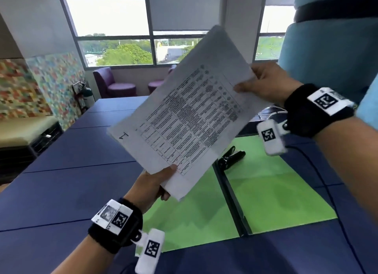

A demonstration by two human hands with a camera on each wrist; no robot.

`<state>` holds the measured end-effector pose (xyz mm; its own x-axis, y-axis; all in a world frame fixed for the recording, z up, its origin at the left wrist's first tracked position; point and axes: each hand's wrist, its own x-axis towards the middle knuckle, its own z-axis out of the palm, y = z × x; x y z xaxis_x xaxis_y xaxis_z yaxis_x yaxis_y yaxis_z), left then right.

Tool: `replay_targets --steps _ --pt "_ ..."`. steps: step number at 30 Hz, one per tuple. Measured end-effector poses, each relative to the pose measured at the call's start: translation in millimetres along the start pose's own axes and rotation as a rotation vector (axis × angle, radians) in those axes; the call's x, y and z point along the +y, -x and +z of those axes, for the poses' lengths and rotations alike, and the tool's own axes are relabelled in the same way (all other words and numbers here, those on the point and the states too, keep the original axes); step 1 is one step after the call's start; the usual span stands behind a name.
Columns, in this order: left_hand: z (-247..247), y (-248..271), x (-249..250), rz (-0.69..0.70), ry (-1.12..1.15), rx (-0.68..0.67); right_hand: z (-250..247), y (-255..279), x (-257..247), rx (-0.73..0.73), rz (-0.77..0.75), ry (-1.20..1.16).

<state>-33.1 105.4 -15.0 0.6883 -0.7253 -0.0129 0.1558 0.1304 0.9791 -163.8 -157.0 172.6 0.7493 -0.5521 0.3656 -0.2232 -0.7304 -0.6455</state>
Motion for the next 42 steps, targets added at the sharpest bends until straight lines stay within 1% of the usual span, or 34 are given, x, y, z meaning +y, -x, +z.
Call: replay_targets --steps 2,3,4,5,6,7,9,10,11,13,15,17,20,22,23,25,27,28,29,31,33,35,38,40,42 --pt "1.8 -9.7 -6.2 -0.011 0.020 0.064 11.5 -12.2 14.1 0.169 -0.006 0.041" --pt "1.8 -13.3 -10.6 -0.031 0.032 0.090 20.0 -15.2 26.2 0.243 0.034 0.089" --pt "1.6 -16.2 -15.3 -0.052 0.041 0.113 30.2 -15.4 40.7 0.286 0.094 0.149" --pt "0.8 -18.5 -20.3 -0.071 0.048 0.139 42.3 -13.4 57.1 0.278 0.159 0.217" --pt "0.0 -20.1 -24.7 -0.083 0.056 0.165 58.2 -9.9 73.9 0.211 0.234 0.292" --pt "-1.1 -21.8 -28.9 -0.091 0.069 0.195 75.7 -6.3 89.6 0.106 0.309 0.360" --pt "-3.4 -25.7 -35.7 -0.099 0.092 0.261 117.1 3.1 116.1 -0.159 0.459 0.418" --pt "-3.8 -28.3 -38.3 -0.094 0.099 0.294 134.1 7.9 122.6 -0.245 0.510 0.440" --pt "-2.5 -30.3 -39.7 -0.082 0.105 0.322 149.3 10.7 130.3 -0.287 0.565 0.469" --pt "5.2 -31.9 -38.8 -0.033 0.118 0.356 168.0 12.5 139.4 -0.257 0.656 0.512" --pt "17.2 -31.0 -32.8 0.033 0.107 0.360 173.1 9.4 140.9 -0.266 0.710 0.511" --pt "29.2 -29.3 -24.9 0.088 0.077 0.346 169.4 3.7 142.5 -0.277 0.697 0.458" --pt "41.9 -28.7 -14.5 0.157 0.036 0.337 156.9 4.5 146.7 -0.333 0.695 0.419" --pt "47.3 -28.7 -8.0 0.171 -0.003 0.337 150.9 11.0 154.2 -0.322 0.717 0.275" --pt "49.2 -28.6 -4.6 0.178 -0.023 0.331 148.4 15.6 156.0 -0.293 0.725 0.127" --pt "52.6 -29.5 -0.4 0.200 -0.064 0.320 143.6 29.2 156.8 -0.199 0.729 -0.249" --pt "54.8 -33.1 0.7 0.222 -0.088 0.316 136.3 44.9 147.6 -0.089 0.666 -0.585" --pt "54.7 -35.5 0.2 0.227 -0.095 0.319 132.8 52.0 140.2 -0.060 0.618 -0.732" --pt "54.9 -37.6 0.3 0.230 -0.095 0.323 129.5 58.2 131.5 -0.049 0.568 -0.880" --pt "52.2 -41.8 -0.6 0.237 -0.099 0.331 122.5 66.8 112.0 -0.043 0.524 -1.116" --pt "47.9 -44.3 -1.8 0.249 -0.092 0.338 120.3 70.0 95.4 -0.058 0.516 -1.216" --pt "43.1 -45.9 -2.9 0.264 -0.089 0.340 120.6 69.4 81.9 -0.128 0.526 -1.231" --pt "38.8 -47.2 -3.3 0.269 -0.109 0.342 124.4 63.0 71.0 -0.211 0.640 -1.244" --pt "34.5 -48.3 -5.4 0.285 -0.115 0.338 128.0 58.4 66.7 -0.202 0.681 -1.177" --pt "29.6 -49.0 -7.7 0.318 -0.176 0.322 130.4 56.0 61.9 -0.175 0.670 -1.051"
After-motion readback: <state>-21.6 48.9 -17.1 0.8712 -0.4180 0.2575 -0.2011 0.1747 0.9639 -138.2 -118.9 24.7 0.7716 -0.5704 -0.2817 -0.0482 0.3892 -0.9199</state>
